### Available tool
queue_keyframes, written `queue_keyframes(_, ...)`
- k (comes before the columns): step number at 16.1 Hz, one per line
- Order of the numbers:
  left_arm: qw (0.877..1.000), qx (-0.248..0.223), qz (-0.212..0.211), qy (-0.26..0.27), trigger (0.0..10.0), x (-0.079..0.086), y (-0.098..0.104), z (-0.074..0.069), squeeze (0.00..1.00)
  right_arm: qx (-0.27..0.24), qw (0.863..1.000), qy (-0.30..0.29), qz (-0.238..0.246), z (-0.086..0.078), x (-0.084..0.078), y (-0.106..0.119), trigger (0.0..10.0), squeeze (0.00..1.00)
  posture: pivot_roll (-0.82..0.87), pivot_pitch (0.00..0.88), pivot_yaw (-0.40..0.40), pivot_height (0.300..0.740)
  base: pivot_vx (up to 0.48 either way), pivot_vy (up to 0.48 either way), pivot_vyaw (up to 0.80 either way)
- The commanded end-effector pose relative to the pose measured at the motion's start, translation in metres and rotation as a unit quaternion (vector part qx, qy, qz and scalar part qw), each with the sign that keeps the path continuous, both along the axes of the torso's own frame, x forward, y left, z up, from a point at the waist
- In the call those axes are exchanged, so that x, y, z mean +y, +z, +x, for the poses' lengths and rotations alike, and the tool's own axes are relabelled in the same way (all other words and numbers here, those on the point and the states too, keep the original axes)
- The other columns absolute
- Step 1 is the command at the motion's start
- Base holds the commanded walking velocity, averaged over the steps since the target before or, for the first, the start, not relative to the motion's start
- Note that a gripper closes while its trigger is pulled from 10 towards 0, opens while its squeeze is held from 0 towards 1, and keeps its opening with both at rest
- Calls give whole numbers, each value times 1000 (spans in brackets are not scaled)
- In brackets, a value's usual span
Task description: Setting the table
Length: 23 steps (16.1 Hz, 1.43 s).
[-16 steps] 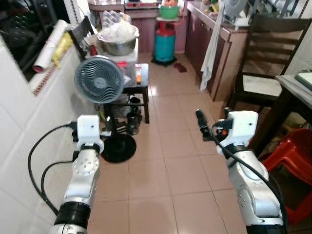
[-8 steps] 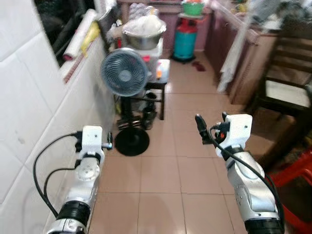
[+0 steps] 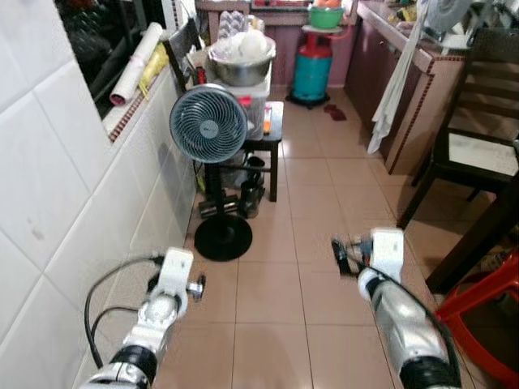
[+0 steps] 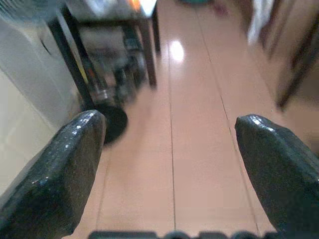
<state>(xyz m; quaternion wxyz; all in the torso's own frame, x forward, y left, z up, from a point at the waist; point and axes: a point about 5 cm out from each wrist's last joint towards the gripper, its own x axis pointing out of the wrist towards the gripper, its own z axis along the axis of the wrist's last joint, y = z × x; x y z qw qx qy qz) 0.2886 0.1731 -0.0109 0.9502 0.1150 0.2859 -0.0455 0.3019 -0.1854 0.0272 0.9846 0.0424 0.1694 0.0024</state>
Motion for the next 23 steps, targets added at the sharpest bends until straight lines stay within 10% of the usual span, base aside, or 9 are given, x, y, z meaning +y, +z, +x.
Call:
queue_keyframes(1, 999, 33, 11, -9, 10000, 4, -9, -9, 0, 29, 1000, -6, 8, -3, 2, -11, 10000, 0, 2, 0, 1, 740, 0, 0, 0)
queue_keyframes(7, 990, 121, -3, 67, 10000, 34, -34, -42, 0, 175, 984, -15, 21, -47, 5, -66, 10000, 0, -9, 0, 2, 740, 0, 0, 0)
queue_keyframes(23, 981, 158, -20, 114, 10000, 45, -47, -64, 0, 216, 975, -47, 35, -61, -3, -78, 10000, 0, -25, 0, -12, 740, 0, 0, 289)
